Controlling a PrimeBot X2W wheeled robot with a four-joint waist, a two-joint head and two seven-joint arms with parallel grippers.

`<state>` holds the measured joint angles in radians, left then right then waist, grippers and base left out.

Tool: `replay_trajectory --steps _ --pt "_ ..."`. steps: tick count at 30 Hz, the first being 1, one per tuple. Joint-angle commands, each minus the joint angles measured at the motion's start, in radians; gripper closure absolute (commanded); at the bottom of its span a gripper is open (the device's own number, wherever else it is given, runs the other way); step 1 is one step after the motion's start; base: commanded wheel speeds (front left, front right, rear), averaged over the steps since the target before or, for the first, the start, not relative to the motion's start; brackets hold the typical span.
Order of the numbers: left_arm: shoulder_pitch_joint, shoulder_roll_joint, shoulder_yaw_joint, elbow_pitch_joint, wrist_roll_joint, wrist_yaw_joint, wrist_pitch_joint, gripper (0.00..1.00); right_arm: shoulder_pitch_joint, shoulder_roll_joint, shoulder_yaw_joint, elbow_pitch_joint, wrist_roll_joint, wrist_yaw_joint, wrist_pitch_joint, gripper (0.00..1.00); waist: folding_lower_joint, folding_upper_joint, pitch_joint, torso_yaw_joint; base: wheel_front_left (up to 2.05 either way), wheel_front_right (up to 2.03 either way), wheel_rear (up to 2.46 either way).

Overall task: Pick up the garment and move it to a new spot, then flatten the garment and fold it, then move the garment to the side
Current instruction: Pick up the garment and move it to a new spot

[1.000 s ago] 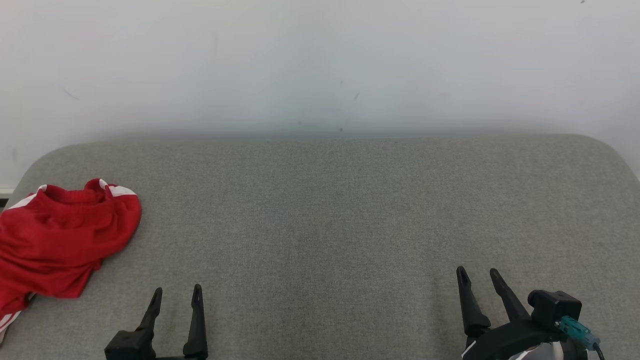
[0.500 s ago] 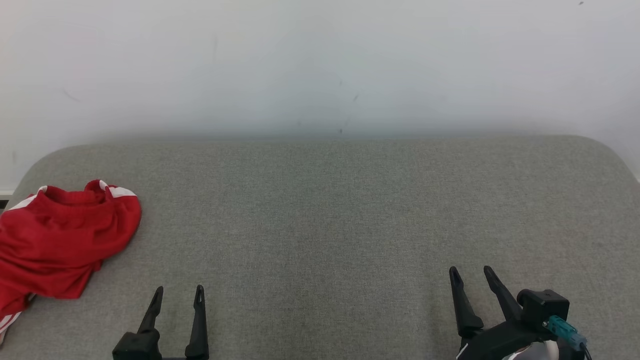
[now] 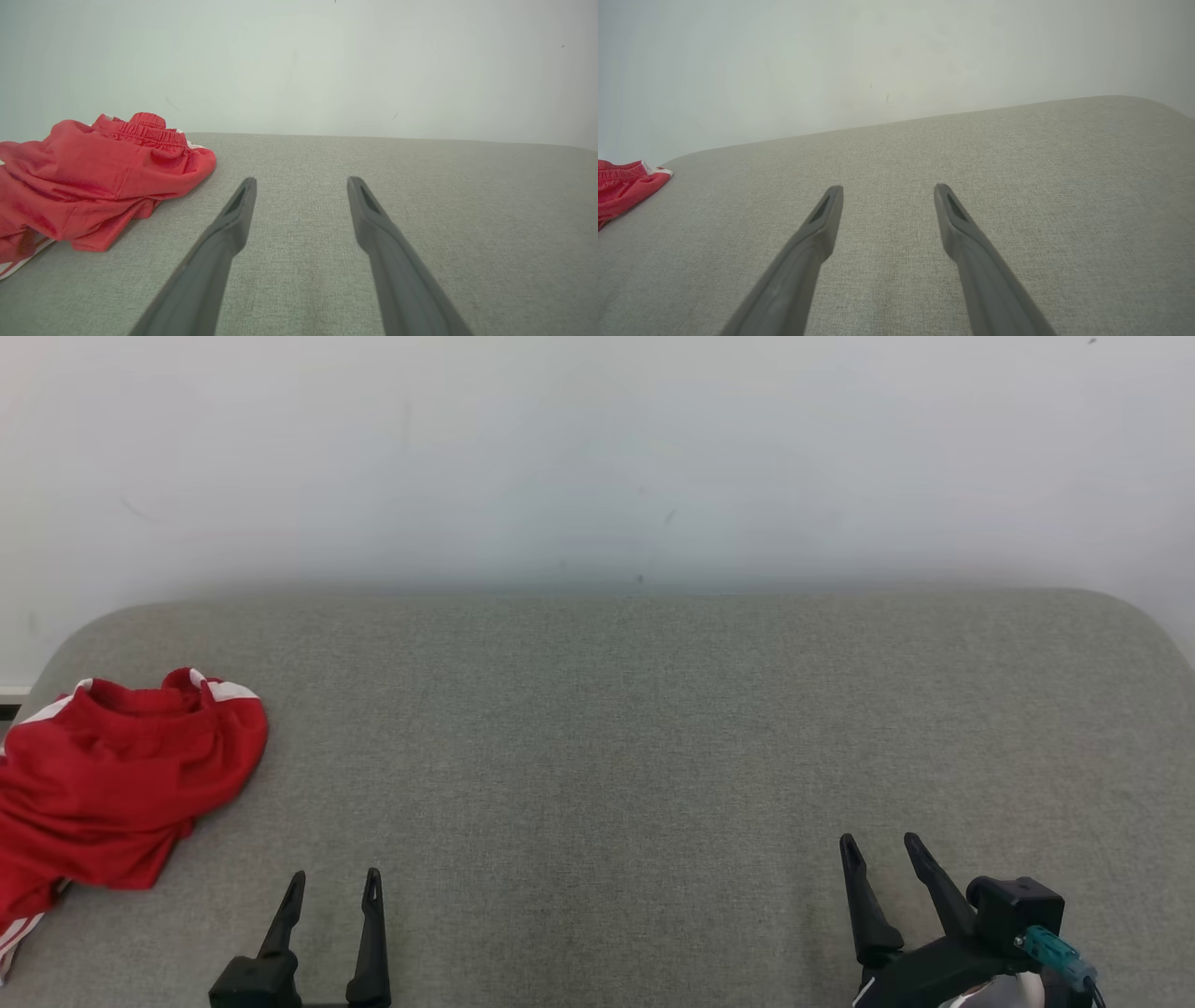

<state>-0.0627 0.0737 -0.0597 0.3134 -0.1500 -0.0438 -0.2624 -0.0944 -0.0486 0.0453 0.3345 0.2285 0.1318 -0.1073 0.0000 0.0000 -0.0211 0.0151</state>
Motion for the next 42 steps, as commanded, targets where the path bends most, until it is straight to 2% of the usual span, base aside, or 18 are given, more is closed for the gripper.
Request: replay_trajectory --steps 1,5,10,21,29,42 --pt "0.001 -0.001 0.001 0.002 0.012 -0.001 -0.003 0.00 0.007 -0.003 -0.002 -0.002 0.003 -0.002 -0.007 0.00 0.0000 0.0000 0.000 0.005 0.00 0.00 0.00" --pt "-0.007 -0.005 0.008 0.002 0.009 0.006 -0.003 0.00 0.012 -0.003 0.003 -0.006 0.006 -0.002 -0.004 0.00 0.0000 0.0000 -0.002 0.031 0.00 0.00 0.00" --pt "-0.001 -0.008 0.018 0.003 0.011 0.010 -0.003 0.00 0.018 -0.003 0.010 -0.007 0.015 -0.002 -0.003 0.00 0.0000 0.0000 -0.006 0.100 0.00 0.00 0.00" --pt "0.024 -0.002 0.030 0.013 0.014 0.012 -0.003 0.00 0.035 -0.003 0.030 0.007 0.048 -0.002 -0.011 0.00 0.0000 0.0000 -0.026 0.330 0.00 0.00 0.00" --pt "0.044 0.014 0.047 0.017 0.007 0.016 -0.003 0.00 0.026 -0.003 0.073 0.035 0.082 -0.002 -0.031 0.00 0.0000 0.0000 -0.040 0.465 0.00 0.00 0.00" --pt "0.087 0.006 0.094 -0.045 -0.019 0.049 -0.003 0.00 -0.055 -0.003 0.152 0.078 0.097 -0.002 -0.031 0.00 0.0000 0.0000 0.002 0.503 0.00 0.00 0.00"
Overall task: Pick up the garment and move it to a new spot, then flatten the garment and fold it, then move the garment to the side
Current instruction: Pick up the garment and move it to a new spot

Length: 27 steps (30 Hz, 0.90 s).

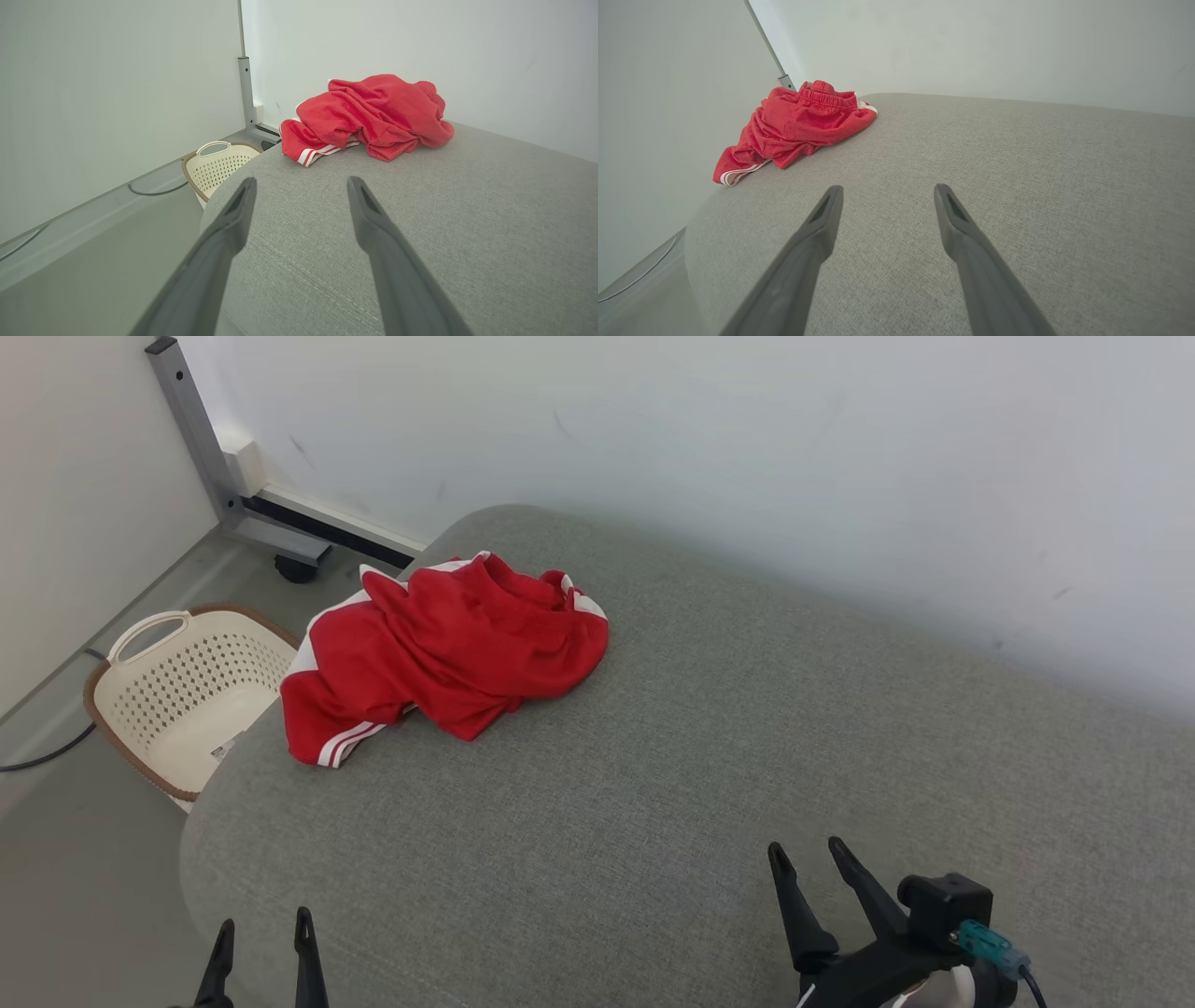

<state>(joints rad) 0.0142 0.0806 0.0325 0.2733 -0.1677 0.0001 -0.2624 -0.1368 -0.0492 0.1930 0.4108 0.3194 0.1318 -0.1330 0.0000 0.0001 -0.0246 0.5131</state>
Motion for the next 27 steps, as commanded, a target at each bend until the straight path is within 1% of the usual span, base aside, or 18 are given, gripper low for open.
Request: replay_trajectory --steps 1,6,9,13,15,18,22,27 --pt "0.011 -0.002 0.003 -0.007 -0.003 0.007 -0.003 0.00 -0.015 -0.002 0.009 0.006 0.008 -0.002 -0.006 0.00 0.0000 -0.0001 0.007 0.006 0.00 0.00 0.00" --pt "0.007 -0.009 0.017 0.006 -0.026 0.011 -0.003 0.00 -0.026 -0.002 0.022 0.018 0.012 -0.002 -0.010 0.00 0.0000 -0.0001 0.007 0.005 0.00 0.00 0.00" --pt "-0.047 -0.002 -0.001 0.045 -0.039 -0.015 0.021 0.00 -0.024 -0.002 0.026 0.028 0.015 -0.002 -0.011 0.00 0.0000 -0.0001 0.005 0.002 0.00 0.00 0.00" --pt "-0.151 0.013 -0.035 0.119 -0.047 -0.056 0.115 0.00 -0.010 -0.002 0.012 0.035 0.006 -0.002 -0.017 0.00 0.0000 -0.0001 0.000 -0.002 0.00 0.00 0.00" --pt "-0.220 0.023 -0.048 0.166 -0.049 -0.062 0.183 0.00 0.008 -0.002 0.003 0.036 0.005 -0.002 -0.017 0.00 0.0000 -0.0001 -0.004 -0.007 0.00 0.00 0.00" --pt "-0.344 0.021 -0.073 0.249 -0.073 -0.088 0.287 0.00 0.032 -0.002 -0.011 0.027 -0.006 -0.002 -0.011 0.00 0.0000 -0.0001 -0.006 -0.019 0.00 0.00 0.00" --pt "-0.492 0.039 -0.075 0.343 -0.108 -0.104 0.377 0.00 0.036 -0.002 -0.003 -0.017 -0.039 -0.002 0.021 0.00 0.0000 -0.0001 0.033 -0.088 0.00 0.00 0.00" --pt "-0.642 0.083 -0.081 0.435 -0.093 -0.102 0.431 0.00 0.009 -0.003 0.008 -0.108 -0.096 -0.002 0.080 0.00 0.0000 -0.0001 0.116 -0.191 0.00 0.00 0.00"
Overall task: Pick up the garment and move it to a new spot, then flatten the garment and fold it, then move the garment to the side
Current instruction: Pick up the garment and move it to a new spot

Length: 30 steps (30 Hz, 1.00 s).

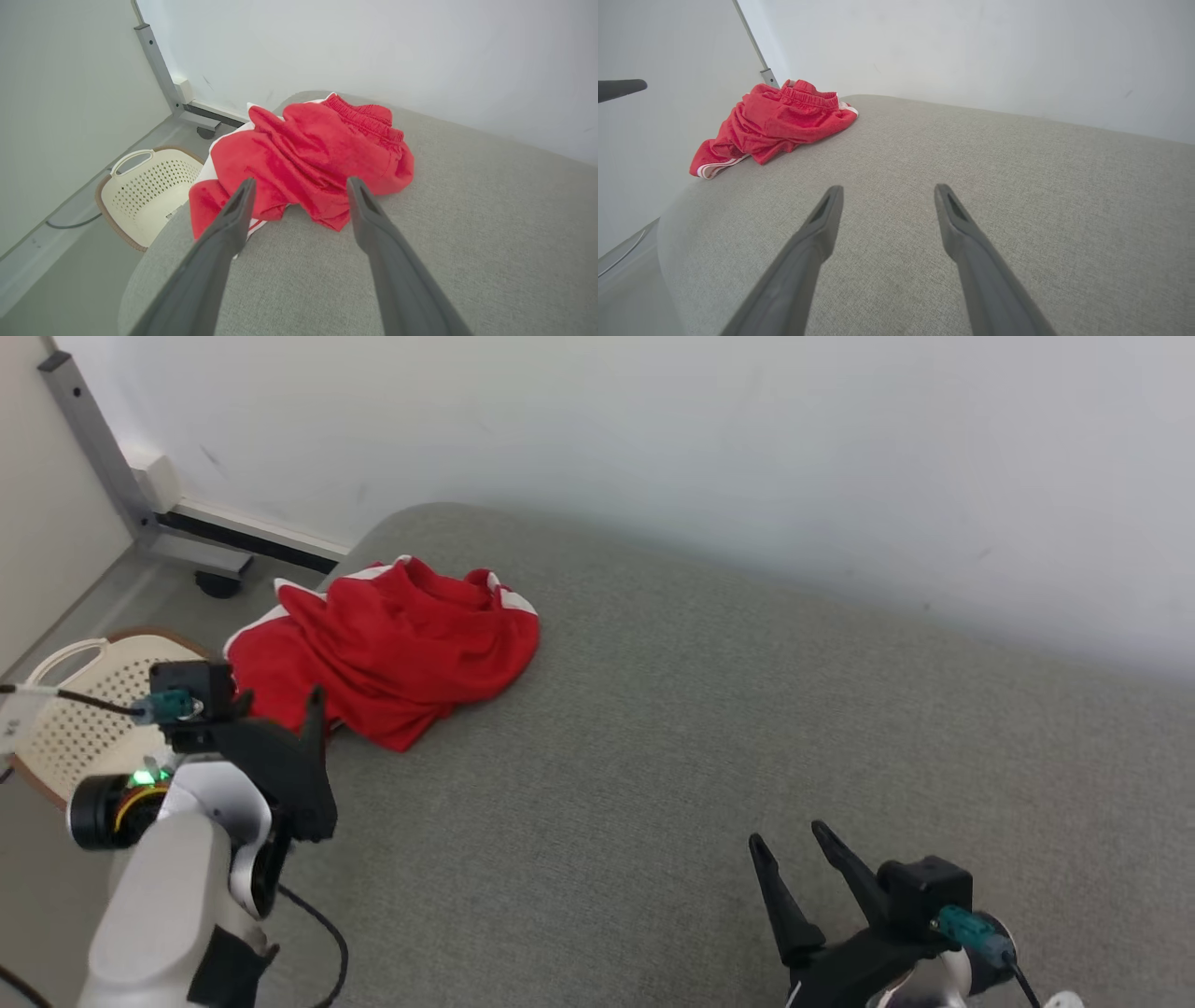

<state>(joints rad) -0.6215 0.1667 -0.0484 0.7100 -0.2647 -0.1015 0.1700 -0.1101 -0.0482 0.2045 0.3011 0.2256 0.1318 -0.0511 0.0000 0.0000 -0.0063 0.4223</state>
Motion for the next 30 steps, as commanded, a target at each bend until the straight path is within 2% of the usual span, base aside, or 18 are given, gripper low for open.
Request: replay_trajectory --steps 1,4,5,9,13,16,22,23,24,25,30 --pt "-0.029 0.004 -0.003 0.015 0.002 -0.004 0.005 0.00 -0.020 -0.004 0.002 -0.019 -0.013 -0.002 0.011 0.00 0.0000 0.0000 0.117 -0.122 0.00 0.00 0.00" --pt "-0.086 0.033 -0.003 0.066 -0.014 -0.012 0.023 0.00 -0.018 -0.004 0.012 -0.074 -0.035 -0.002 0.047 0.00 0.0000 0.0000 0.165 -0.176 0.00 0.00 0.00" --pt "-0.121 0.060 -0.002 0.103 -0.009 -0.008 0.041 0.00 -0.017 -0.004 0.019 -0.111 -0.046 -0.002 0.069 0.00 0.0000 0.0000 0.198 -0.215 0.00 0.00 0.00" --pt "-0.196 0.092 0.023 0.145 -0.030 0.003 0.047 0.00 -0.017 -0.004 0.006 -0.180 -0.066 -0.002 0.096 0.00 0.0000 0.0000 0.277 -0.279 0.00 0.00 0.00" --pt "-0.247 0.125 0.034 0.182 -0.032 0.018 0.052 0.00 -0.002 -0.003 -0.019 -0.221 -0.082 -0.002 0.109 0.00 0.0000 0.0000 0.325 -0.317 0.00 0.00 0.00" --pt "-0.268 0.156 0.023 0.211 -0.007 0.053 0.077 0.00 0.000 -0.003 -0.030 -0.240 -0.076 -0.002 0.106 0.00 0.0000 0.0000 0.347 -0.337 0.00 0.00 0.00" --pt "-0.281 0.170 0.028 0.243 -0.005 0.097 0.099 0.00 0.000 -0.003 -0.038 -0.239 -0.063 -0.002 0.100 0.00 0.0000 0.0000 0.349 -0.341 0.00 0.00 0.00" --pt "-0.283 0.172 0.028 0.248 -0.004 0.107 0.102 0.34 -0.002 -0.003 -0.037 -0.236 -0.056 -0.002 0.097 0.00 0.0000 0.0000 0.346 -0.340 0.00 0.00 0.00" --pt "-0.283 0.175 0.026 0.250 0.000 0.113 0.097 0.83 -0.005 -0.003 -0.035 -0.233 -0.052 -0.002 0.093 0.00 0.0000 0.0000 0.341 -0.339 0.00 0.00 0.00" --pt "-0.285 0.175 0.024 0.247 0.004 0.122 0.090 1.00 -0.008 -0.003 -0.031 -0.230 -0.045 -0.002 0.089 0.00 0.0000 0.0000 0.336 -0.337 0.00 0.00 0.00" --pt "-0.279 0.186 0.015 0.227 0.021 0.167 0.039 1.00 -0.019 -0.003 -0.011 -0.193 -0.017 -0.002 0.066 0.00 0.0000 0.0000 0.285 -0.323 0.00 0.00 0.00"
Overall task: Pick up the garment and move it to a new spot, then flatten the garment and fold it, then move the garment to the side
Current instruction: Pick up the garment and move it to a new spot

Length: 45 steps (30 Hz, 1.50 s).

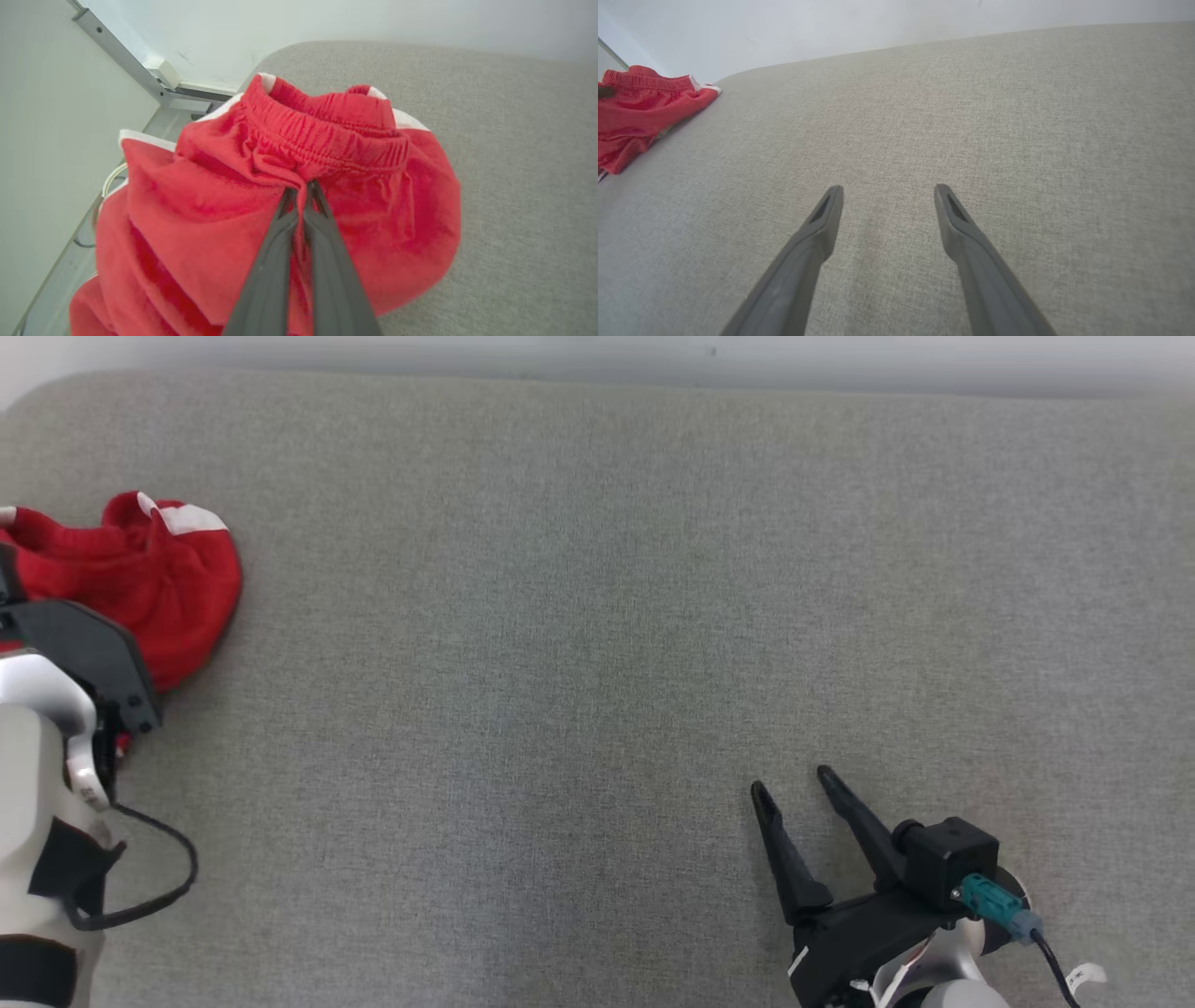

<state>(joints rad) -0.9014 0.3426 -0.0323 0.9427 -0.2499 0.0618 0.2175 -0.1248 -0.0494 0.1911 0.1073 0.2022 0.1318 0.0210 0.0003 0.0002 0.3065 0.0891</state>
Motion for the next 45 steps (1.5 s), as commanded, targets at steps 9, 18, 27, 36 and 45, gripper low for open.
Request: replay_trajectory --steps 9,18,27,36,45 --pt "-0.037 0.028 -0.041 -0.118 0.051 0.031 -0.104 1.00 -0.005 -0.002 0.031 0.095 0.073 -0.002 -0.061 0.00 -0.0003 -0.0002 -0.183 0.002 0.00 0.00 0.00" --pt "-0.066 -0.042 -0.110 -0.342 0.036 -0.043 -0.151 1.00 -0.001 -0.002 0.002 0.158 0.106 -0.002 -0.109 0.00 -0.0003 -0.0002 -0.280 -0.115 0.00 0.00 0.00" --pt "-0.005 -0.183 -0.181 -0.520 -0.022 -0.078 -0.146 1.00 0.002 -0.001 -0.017 0.170 0.097 -0.002 -0.106 0.00 -0.0003 -0.0002 -0.286 -0.274 0.00 0.00 0.00" --pt "0.152 -0.222 -0.243 -0.522 -0.026 -0.074 -0.118 1.00 0.001 -0.001 0.003 0.171 0.119 -0.002 -0.119 0.00 -0.0003 -0.0002 -0.258 -0.351 0.00 0.00 0.00" --pt "0.405 -0.240 -0.252 -0.370 -0.066 -0.049 -0.219 0.88 0.001 -0.001 0.012 0.184 0.129 -0.002 -0.127 0.00 -0.0003 -0.0002 -0.257 -0.328 0.00 0.00 0.00"
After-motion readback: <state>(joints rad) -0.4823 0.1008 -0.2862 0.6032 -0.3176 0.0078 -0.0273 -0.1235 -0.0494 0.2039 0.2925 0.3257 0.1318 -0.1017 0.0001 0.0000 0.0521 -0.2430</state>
